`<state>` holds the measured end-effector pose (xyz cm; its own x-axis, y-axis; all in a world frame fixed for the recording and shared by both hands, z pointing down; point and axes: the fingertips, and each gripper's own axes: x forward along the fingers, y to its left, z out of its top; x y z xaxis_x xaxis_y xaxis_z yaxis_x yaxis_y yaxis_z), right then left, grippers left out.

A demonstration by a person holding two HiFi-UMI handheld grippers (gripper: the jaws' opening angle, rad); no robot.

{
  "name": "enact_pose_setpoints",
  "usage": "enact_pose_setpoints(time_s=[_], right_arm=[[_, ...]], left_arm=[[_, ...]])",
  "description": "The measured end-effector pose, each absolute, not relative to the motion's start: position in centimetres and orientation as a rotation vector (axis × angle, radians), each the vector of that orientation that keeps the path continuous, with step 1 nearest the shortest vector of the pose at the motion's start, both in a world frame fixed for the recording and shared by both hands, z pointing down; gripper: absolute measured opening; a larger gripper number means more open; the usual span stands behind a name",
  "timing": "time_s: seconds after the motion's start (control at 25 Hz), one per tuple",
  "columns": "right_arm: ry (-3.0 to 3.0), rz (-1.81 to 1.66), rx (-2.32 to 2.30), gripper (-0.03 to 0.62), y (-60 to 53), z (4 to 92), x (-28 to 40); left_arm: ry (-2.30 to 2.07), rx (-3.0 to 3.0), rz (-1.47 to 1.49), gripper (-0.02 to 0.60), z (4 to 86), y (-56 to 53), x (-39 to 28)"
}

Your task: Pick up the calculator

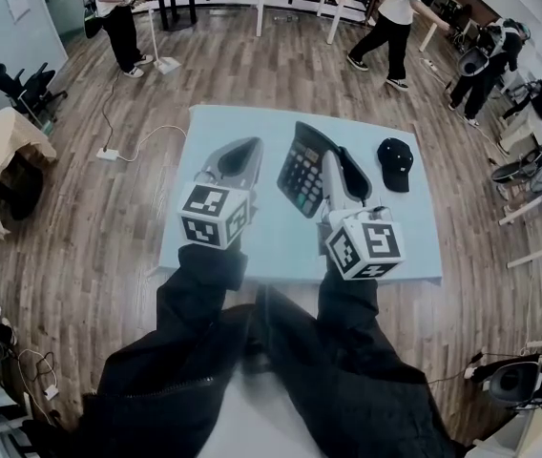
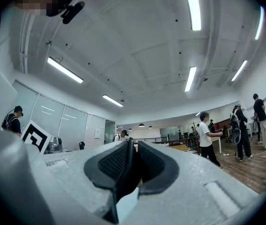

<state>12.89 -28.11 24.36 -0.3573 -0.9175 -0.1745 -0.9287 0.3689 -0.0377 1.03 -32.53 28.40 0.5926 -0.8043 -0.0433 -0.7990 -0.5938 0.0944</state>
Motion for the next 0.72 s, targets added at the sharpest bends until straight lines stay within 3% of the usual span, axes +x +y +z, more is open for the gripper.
enact_pose_setpoints(time_s=[0.72], right_arm=[[2.477, 0.143, -1.631, 0.069, -27.0, 23.4, 11.0]], left_arm=[[-1.4, 2.743, -0.131, 0.0, 27.9, -31.6, -0.4]])
